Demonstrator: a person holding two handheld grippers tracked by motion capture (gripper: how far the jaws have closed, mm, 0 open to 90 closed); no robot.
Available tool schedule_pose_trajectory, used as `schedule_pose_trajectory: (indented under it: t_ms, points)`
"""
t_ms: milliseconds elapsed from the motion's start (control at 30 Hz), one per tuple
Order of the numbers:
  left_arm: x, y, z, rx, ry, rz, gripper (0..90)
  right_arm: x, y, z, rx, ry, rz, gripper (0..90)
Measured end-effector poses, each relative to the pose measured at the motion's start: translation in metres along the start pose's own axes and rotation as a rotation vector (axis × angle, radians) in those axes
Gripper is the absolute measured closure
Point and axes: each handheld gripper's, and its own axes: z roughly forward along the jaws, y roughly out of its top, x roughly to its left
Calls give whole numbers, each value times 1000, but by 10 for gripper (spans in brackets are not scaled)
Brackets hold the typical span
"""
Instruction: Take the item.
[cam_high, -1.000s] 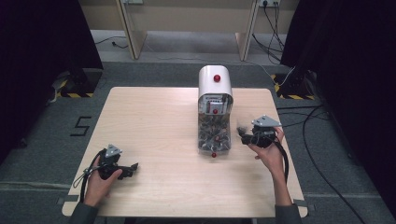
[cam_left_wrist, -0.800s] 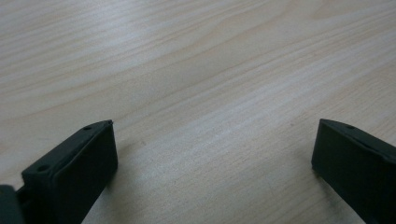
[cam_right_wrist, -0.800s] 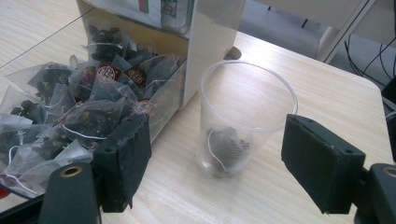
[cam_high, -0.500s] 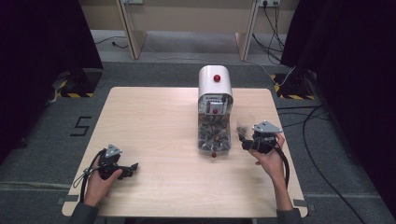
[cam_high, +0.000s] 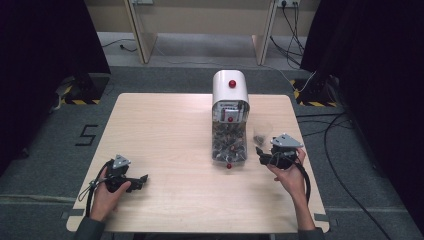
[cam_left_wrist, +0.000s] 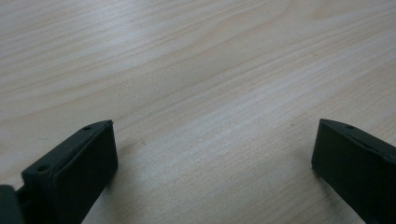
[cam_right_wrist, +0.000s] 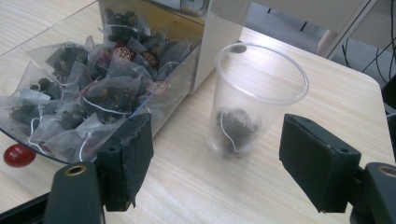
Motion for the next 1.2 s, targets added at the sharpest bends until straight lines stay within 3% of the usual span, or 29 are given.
schedule_pose_trajectory:
  t_ms: [367,1200]
  points:
    - [0,0,0,0,0,0,0,8,-11,0,22,29,-19,290]
    - [0,0,0,0,0,0,0,21,-35,-16,52,39,3,270]
